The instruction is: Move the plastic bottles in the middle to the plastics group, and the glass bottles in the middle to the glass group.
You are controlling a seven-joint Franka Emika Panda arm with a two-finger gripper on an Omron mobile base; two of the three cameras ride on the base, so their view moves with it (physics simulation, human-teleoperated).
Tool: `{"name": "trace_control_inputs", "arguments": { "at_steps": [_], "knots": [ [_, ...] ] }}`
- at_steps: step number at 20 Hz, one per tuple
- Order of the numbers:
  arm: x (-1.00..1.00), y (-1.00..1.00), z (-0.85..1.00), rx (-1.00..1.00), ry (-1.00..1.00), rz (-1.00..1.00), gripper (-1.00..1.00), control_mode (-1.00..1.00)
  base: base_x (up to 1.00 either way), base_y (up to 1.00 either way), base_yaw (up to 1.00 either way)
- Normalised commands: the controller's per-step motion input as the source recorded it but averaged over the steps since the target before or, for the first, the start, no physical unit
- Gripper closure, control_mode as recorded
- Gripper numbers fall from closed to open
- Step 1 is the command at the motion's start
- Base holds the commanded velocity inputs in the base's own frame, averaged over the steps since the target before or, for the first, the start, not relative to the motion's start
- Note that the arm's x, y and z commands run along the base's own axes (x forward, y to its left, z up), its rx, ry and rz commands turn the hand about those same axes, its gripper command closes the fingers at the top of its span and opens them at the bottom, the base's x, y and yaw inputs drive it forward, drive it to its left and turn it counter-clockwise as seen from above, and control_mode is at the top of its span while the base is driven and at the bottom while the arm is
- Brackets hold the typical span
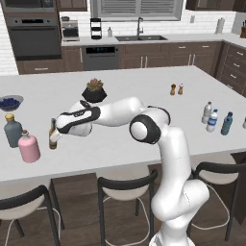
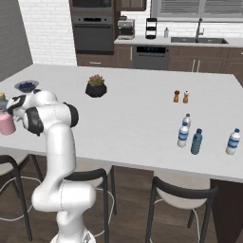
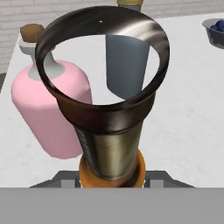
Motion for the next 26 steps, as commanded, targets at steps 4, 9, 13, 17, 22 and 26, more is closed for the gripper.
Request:
{"name": "trace_control_inputs", "arguments": {
  "at_steps": [4,9,13,17,22,26],
  "knots": [
    [-0.16,0.03,-0.10,0.03,-0.04,0.00,1.00,-1.00,0.00,0.00,0.00],
    [-0.01,0.24,0.00,0.00,0.00,0.00,1.00,-1.00,0.00,0.00,0.00],
    [0.00,0.35,0.00,-0.11,0.00,0.00,1.00,-1.00,0.00,0.00,0.00],
    [0.00,0.25,0.04,-0.18,0.00,0.00,1.00,-1.00,0.00,0.00,0.00],
    [0.00,0.15,0.00,-0.07,0.00,0.00,1.00,-1.00,0.00,0.00,0.00],
    [0.00,-0.02,-0.09,0.00,0.00,0.00,1.00,-1.00,0.00,0.00,0.00]
  ]
}}
